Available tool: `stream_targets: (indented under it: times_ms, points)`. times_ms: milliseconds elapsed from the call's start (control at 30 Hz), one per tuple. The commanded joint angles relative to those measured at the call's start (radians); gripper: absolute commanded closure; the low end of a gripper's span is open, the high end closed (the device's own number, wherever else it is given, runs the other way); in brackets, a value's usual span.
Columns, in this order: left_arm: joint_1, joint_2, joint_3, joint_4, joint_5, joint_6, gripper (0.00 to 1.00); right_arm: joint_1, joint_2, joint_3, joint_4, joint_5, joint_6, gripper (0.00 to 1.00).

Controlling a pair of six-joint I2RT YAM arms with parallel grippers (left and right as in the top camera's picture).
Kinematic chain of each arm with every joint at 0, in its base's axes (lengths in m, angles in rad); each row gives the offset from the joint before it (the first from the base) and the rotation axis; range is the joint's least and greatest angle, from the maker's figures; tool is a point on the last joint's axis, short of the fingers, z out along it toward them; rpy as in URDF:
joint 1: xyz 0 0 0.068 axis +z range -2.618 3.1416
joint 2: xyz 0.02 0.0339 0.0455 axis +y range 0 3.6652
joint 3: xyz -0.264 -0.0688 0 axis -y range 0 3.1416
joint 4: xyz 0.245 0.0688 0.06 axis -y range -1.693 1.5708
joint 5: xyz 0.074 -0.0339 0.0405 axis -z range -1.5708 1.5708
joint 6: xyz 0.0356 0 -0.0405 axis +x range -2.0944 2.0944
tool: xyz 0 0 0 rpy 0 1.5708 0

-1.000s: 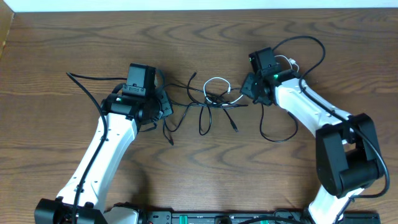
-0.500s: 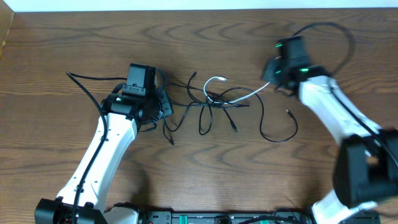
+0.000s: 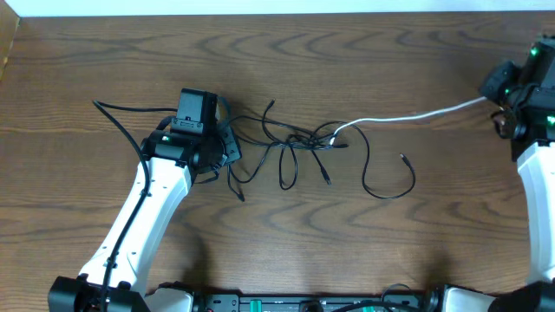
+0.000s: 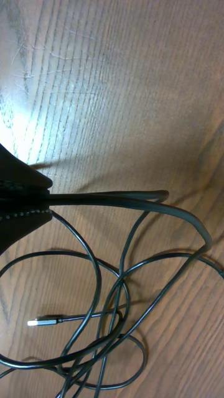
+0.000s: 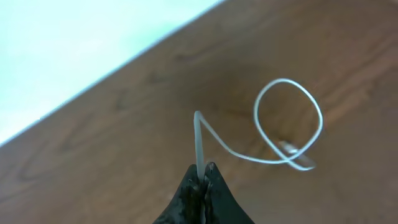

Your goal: Untangle cables

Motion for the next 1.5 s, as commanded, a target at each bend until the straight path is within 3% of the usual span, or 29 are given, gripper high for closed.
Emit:
stream_targets:
  times_ms: [0, 100, 367, 567, 900, 1000, 1167, 1367, 1400, 1433, 1467]
  points:
    - [-0.004, 0.006, -0.005, -0.003, -0.014, 0.009, 0.93, -0.041, 0.03, 0.011, -0.017, 0.085, -0.038, 0.99]
    - [-0.004, 0.006, -0.005, -0.003, -0.014, 0.009, 0.92, -0.093, 0.041, 0.011, 0.003, 0.134, -0.033, 0.99]
    - [-0.004, 0.006, -0.005, -0.003, -0.014, 0.009, 0.92, -0.258, 0.041, 0.011, 0.154, -0.013, -0.031, 0.99]
    - [-0.004, 0.006, -0.005, -0.003, -0.014, 0.009, 0.92, -0.257, 0.05, 0.011, 0.038, -0.091, -0.035, 0.99]
    - [-0.004, 0.006, -0.005, -0.003, -0.014, 0.009, 0.92, -0.27, 0.104, 0.01, 0.071, -0.053, -0.063, 0.99]
    - [-0.004, 0.006, -0.005, -0.003, -0.014, 0.009, 0.92, -0.275, 0.125, 0.01, 0.037, -0.058, -0.161, 0.99]
    - [-0.004, 0.006, -0.005, -0.002, -0.014, 0.009, 0.92, -0.277, 0.193, 0.01, -0.008, -0.057, -0.481, 0.99]
    - [-0.004, 0.006, -0.005, -0.003, -0.014, 0.009, 0.92, -0.278, 0.266, 0.01, -0.005, 0.018, -0.505, 0.99]
    - [-0.004, 0.006, -0.005, -0.003, -0.014, 0.009, 0.92, -0.278, 0.266, 0.01, -0.002, 0.018, -0.5, 0.76]
    - [-0.004, 0.006, -0.005, -0.003, -0.014, 0.009, 0.92, -0.278, 0.266, 0.01, -0.002, 0.018, -0.491, 0.46]
    - [-0.004, 0.006, -0.005, -0.003, -0.014, 0.009, 0.92, -0.278, 0.266, 0.01, -0.002, 0.014, -0.477, 0.28]
